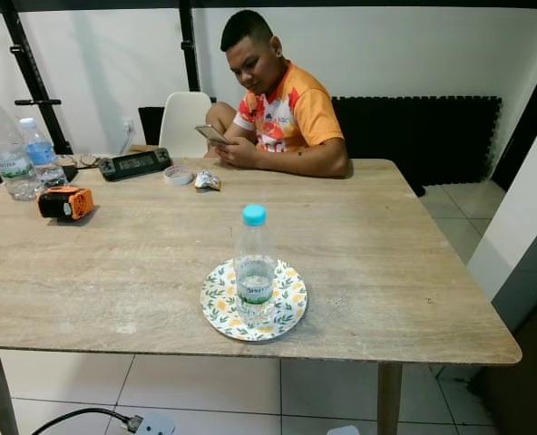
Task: Restocking fridge
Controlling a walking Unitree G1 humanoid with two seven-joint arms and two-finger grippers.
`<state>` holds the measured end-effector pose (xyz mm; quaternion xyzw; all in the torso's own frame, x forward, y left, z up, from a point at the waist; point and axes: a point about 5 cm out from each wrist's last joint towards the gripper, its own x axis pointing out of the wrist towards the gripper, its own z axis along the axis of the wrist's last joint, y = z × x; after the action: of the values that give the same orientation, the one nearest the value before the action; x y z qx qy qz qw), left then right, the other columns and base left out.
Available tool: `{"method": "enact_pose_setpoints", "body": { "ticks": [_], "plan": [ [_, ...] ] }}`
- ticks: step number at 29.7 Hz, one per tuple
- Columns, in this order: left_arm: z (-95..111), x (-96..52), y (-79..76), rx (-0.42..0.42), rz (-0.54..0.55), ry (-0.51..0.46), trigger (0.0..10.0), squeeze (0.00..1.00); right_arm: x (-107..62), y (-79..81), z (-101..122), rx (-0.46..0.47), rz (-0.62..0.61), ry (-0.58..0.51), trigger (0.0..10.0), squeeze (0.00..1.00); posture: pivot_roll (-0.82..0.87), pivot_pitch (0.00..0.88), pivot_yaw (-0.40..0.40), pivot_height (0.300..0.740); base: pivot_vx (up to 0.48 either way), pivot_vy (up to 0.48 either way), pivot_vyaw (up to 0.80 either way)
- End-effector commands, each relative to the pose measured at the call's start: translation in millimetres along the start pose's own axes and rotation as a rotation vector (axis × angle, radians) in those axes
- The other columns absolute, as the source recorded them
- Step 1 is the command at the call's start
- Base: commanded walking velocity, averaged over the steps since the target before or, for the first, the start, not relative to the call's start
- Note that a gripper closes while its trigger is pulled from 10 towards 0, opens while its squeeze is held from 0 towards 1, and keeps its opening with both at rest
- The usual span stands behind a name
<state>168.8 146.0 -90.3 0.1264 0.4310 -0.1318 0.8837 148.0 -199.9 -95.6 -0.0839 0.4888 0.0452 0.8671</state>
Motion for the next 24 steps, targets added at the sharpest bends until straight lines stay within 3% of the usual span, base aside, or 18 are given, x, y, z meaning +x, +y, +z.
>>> {"method": "enact_pose_setpoints", "body": {
  "ticks": [1, 3, 4, 7, 9, 11, 12, 16, 18, 22, 24],
  "plan": [
    [1, 0.7, -2.2, 0.012, -0.01, 0.003, 10.0, 0.0, 1.0, -1.0, 10, -0.01, 0.021, -0.051, 10.0, 0.0, -0.03, 0.017, 0.008, 0.734, 0.0, 0.0, 0.0],
    [2, 0.8, -2.3, 0.014, -0.01, 0.0, 10.0, 0.0, 1.9, 2.8, 33, -0.008, 0.136, -0.156, 10.0, 0.0, -0.02, 0.017, 0.006, 0.734, 0.0, 0.0, 0.0],
    [2, 0.8, -2.4, 0.013, -0.01, 0.0, 10.0, 0.0, 0.3, 7.4, 46, -0.025, 0.256, -0.217, 10.0, 0.0, -0.02, 0.017, 0.006, 0.734, 0.0, 0.0, 0.0],
    [2, 0.8, -2.4, 0.013, -0.01, 0.0, 10.0, 0.0, 0.3, 7.4, 46, -0.025, 0.256, -0.217, 10.0, 0.0, -0.02, 0.017, 0.006, 0.734, 0.0, 0.0, 0.0],
    [2, 0.8, -2.2, 0.014, -0.009, 0.002, 10.0, 0.0, -11.3, 17.9, 67, -0.113, 0.559, -0.317, 10.0, 0.0, -0.02, 0.017, 0.006, 0.734, 0.0, 0.0, 0.0],
    [2, 0.8, -2.2, 0.014, -0.009, 0.002, 10.0, 0.0, -11.3, 17.9, 67, -0.113, 0.559, -0.317, 10.0, 0.0, -0.02, 0.017, 0.006, 0.734, 0.0, 0.0, 0.0],
    [1, 0.6, -1.9, 0.015, -0.008, 0.007, 10.0, 0.0, -29.4, 25.2, 87, -0.163, 0.788, -0.383, 10.0, 0.0, -0.02, 0.018, 0.006, 0.734, 0.0, 0.0, 0.0],
    [0, 0.4, -1.6, 0.017, -0.008, 0.01, 10.0, 0.0, -46.6, 30.2, 103, -0.159, 0.932, -0.429, 10.0, 0.0, -0.03, 0.019, 0.007, 0.734, 0.0, 0.0, 0.0],
    [-1, 0.2, -1.4, 0.019, -0.01, 0.011, 10.0, 0.0, -69.5, 35.7, 127, -0.128, 1.083, -0.515, 10.0, 0.0, -0.03, 0.02, 0.007, 0.734, 0.0, 0.0, 0.0],
    [-1, 0.1, -1.3, 0.02, -0.011, 0.011, 10.0, 0.0, -77.8, 37.8, 138, -0.119, 1.132, -0.557, 10.0, 0.0, -0.03, 0.023, 0.006, 0.734, 0.0, 0.0, 0.0],
    [-1, 0.0, -1.3, 0.022, -0.014, 0.009, 10.0, 0.0, -96.8, 42.4, 159, -0.107, 1.228, -0.656, 10.0, 0.0, -0.02, 0.023, 0.006, 0.734, 0.0, 0.0, 0.0]
  ]
}}
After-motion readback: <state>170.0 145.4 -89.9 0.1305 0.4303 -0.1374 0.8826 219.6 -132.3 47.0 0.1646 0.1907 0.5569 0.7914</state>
